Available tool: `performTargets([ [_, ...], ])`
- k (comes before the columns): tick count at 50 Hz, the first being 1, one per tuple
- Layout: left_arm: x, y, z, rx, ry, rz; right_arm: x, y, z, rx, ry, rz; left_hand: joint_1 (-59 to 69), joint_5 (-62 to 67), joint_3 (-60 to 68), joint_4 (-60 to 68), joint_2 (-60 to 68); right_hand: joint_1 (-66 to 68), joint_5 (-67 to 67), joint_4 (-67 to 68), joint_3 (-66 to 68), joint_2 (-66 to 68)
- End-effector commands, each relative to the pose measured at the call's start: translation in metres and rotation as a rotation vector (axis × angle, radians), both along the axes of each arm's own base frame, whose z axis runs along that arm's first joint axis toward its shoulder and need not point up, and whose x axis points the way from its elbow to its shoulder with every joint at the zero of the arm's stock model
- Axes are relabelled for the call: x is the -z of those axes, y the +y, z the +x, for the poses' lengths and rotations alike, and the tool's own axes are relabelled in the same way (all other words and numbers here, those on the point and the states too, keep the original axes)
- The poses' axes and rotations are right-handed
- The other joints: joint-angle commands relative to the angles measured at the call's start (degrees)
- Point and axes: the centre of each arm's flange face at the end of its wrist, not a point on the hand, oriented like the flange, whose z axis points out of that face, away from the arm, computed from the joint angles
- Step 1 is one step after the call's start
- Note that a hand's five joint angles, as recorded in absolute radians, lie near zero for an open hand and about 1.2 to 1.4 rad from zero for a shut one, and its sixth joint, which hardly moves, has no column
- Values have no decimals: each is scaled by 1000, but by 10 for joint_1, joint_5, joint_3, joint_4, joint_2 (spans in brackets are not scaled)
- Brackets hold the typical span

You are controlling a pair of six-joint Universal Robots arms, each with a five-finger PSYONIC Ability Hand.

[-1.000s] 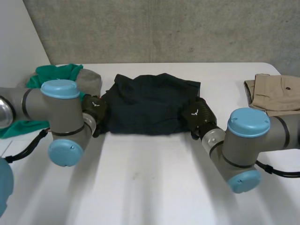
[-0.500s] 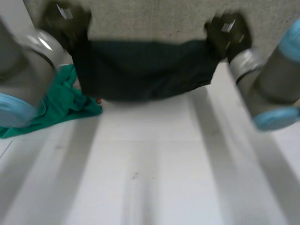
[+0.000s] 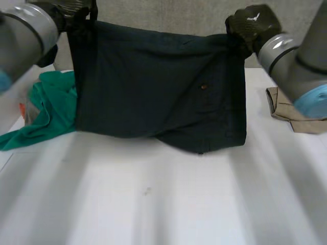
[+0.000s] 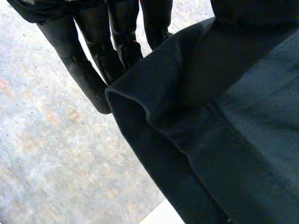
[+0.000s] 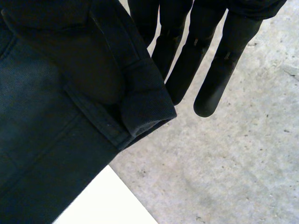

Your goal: Fold the laundry.

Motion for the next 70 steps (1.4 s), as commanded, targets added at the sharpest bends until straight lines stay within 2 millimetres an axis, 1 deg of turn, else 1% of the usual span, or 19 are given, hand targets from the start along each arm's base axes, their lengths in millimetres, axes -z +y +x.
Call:
performTargets([
  [1,-39,-31,-12,9,145,-317,-15,-38,20,67,-157,-307,147,124,121,116,115,158,129,115,123,131],
  [2,-64,-27,-10,13,214,-417,-39,-42,19,106,-245,-441,147,124,121,116,115,158,129,115,123,131],
  [6,-108,-12,-2,24,381,-572,-84,-37,13,142,-416,-644,147,124,121,116,115,158,129,115,123,131],
  [11,-107,-7,2,41,424,-552,-85,-26,17,97,-421,-625,147,124,121,116,115,158,129,115,123,131],
  [18,-37,-19,-2,62,310,-329,-20,-22,13,106,-275,-370,147,124,121,116,115,158,129,115,123,131],
  [21,10,-18,-5,76,253,-188,26,-18,6,121,-194,-219,147,124,121,116,115,158,129,115,123,131],
  [22,38,-16,-8,88,218,-112,51,-14,2,125,-154,-147,147,124,121,116,115,158,129,115,123,131],
  [24,63,-12,-10,101,178,-43,74,-9,0,122,-118,-85,147,124,121,116,115,158,129,115,123,131],
  [26,104,-1,-14,122,101,62,111,-1,-1,115,-60,1,147,124,121,116,115,158,129,115,123,131],
  [30,154,24,-17,153,-53,174,161,13,-8,113,72,107,147,124,121,116,115,158,129,115,123,131],
  [34,181,50,-12,160,-216,243,185,27,-19,113,192,184,147,124,121,116,115,158,129,115,123,131],
  [38,187,79,-4,165,-344,326,186,45,-29,91,278,253,147,124,121,116,115,158,129,115,123,131],
  [44,185,129,10,221,-496,522,161,75,-47,43,381,361,147,124,121,116,115,158,129,115,123,131],
  [49,183,182,21,346,-628,727,151,117,-67,-82,576,520,147,124,121,116,115,158,129,115,123,131],
  [53,182,207,25,454,-704,797,151,149,-79,-209,745,624,147,124,121,116,115,158,129,115,123,131],
  [57,176,216,25,496,-730,795,150,162,-83,-286,826,604,147,124,121,116,115,158,129,115,123,131],
  [63,166,199,22,432,-742,712,143,150,-79,-272,784,550,147,124,121,116,115,158,129,115,123,131],
  [68,155,137,9,245,-685,519,138,106,-65,-144,598,474,147,124,121,116,115,158,129,115,123,131],
  [70,152,124,5,216,-669,479,137,94,-62,-111,557,452,147,124,121,116,115,158,129,115,123,131],
])
